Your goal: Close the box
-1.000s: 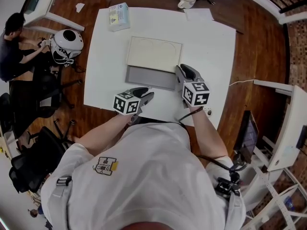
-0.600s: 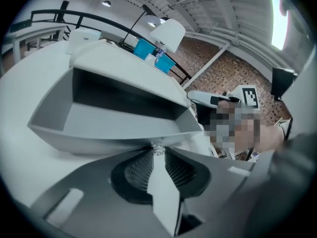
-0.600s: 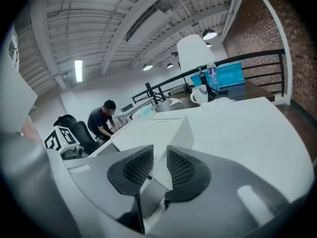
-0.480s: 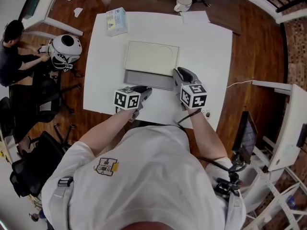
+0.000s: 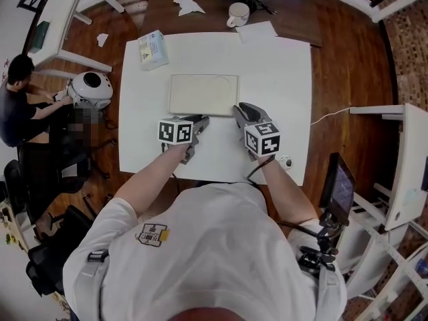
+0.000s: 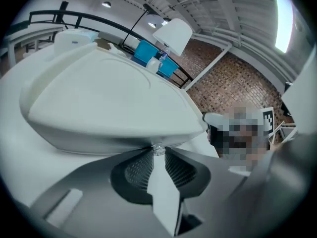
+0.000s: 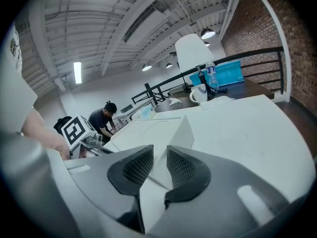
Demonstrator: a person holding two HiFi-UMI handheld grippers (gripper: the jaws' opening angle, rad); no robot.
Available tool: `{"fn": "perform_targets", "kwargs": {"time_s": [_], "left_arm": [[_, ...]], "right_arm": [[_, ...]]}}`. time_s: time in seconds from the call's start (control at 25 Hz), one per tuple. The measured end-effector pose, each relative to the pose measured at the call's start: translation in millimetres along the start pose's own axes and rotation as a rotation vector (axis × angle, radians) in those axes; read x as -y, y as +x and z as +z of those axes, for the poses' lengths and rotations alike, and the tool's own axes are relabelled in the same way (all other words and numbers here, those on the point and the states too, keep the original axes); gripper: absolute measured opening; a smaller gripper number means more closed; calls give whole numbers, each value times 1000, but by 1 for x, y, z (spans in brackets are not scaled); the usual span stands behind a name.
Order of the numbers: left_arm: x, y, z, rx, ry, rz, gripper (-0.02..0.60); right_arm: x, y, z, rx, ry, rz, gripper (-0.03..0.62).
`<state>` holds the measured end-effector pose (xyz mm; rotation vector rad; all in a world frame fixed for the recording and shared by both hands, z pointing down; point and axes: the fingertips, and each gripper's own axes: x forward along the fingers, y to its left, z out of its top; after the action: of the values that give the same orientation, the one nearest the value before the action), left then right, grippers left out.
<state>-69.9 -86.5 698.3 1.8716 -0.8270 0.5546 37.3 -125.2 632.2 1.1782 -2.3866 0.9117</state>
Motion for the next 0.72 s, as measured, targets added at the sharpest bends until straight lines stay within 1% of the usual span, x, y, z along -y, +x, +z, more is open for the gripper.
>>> {"fn": "perform_targets", "kwargs": {"time_s": [0.12, 0.2, 0.24, 0.32, 0.4, 0.44, 0.52, 0.6, 0.72], "left_arm": [[-1, 3, 4, 6, 0, -9, 71], [-1, 5, 1, 12, 0, -22, 71], [-1, 5, -4, 8, 3, -33, 71], [1, 4, -18, -15, 11, -59, 105], [4, -3, -34, -24, 9, -85, 115], [7, -9, -40, -17, 5, -101, 115], [13, -21, -51, 12, 3, -147, 115], [19, -34, -60, 51, 23, -188, 115], [19, -54, -75, 102, 67, -204, 110]], "right_arm": [[3, 3, 2, 3, -1, -1, 81], [3, 4, -2, -1, 1, 2, 81], [3, 4, -5, -5, 0, 5, 81], [0, -1, -11, -9, -6, 9, 77], [-5, -13, -15, -1, -19, 0, 47], [-8, -20, -18, 5, -30, -10, 15], [-15, -36, -29, 7, -61, -27, 11], [-20, -50, -48, -13, -92, -43, 0], [-29, -67, -82, -61, -113, -51, 0]]}}
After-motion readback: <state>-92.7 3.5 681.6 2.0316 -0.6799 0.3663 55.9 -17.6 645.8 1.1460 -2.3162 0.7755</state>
